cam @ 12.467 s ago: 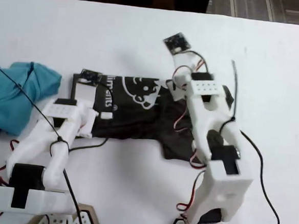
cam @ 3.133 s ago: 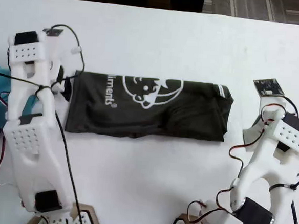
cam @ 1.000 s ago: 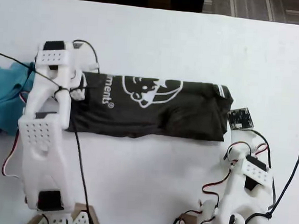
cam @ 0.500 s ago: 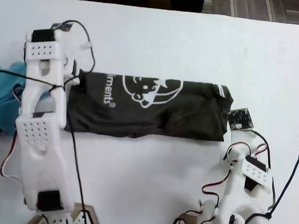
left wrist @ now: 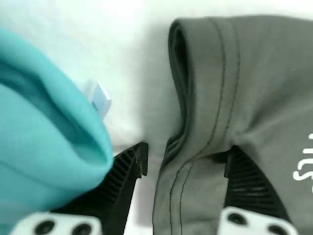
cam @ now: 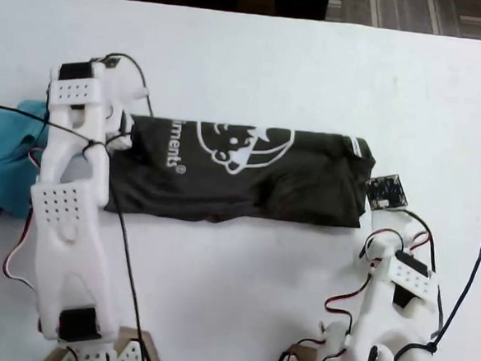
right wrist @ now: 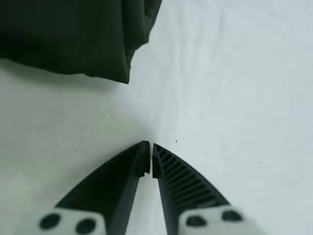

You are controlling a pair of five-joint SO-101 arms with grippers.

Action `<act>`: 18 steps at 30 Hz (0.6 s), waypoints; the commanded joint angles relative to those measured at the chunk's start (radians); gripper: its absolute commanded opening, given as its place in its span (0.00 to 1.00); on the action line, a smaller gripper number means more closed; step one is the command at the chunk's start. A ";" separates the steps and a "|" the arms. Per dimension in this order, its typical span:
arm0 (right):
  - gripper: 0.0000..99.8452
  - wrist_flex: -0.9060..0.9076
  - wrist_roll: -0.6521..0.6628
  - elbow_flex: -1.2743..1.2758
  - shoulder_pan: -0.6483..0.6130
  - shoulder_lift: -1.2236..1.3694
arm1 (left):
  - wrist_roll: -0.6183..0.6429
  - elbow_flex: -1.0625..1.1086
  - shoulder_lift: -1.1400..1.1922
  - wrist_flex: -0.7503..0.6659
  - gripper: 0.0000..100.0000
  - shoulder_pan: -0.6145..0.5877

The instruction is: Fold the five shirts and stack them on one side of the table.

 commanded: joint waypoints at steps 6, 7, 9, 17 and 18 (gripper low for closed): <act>0.02 -0.016 -0.006 -0.003 -0.012 -0.031 | -0.115 -0.008 0.020 0.040 0.02 0.081; 0.02 -0.016 -0.006 -0.003 -0.012 -0.031 | -0.115 -0.004 0.020 0.044 0.02 0.092; 0.02 -0.016 -0.006 -0.003 -0.012 -0.031 | -0.117 -0.005 0.020 0.069 0.02 0.109; 0.02 -0.016 -0.006 -0.003 -0.012 -0.031 | -0.118 0.036 -0.032 0.081 0.03 0.014; 0.02 -0.016 -0.006 -0.003 -0.012 -0.031 | -0.121 0.067 -0.060 0.081 0.03 -0.002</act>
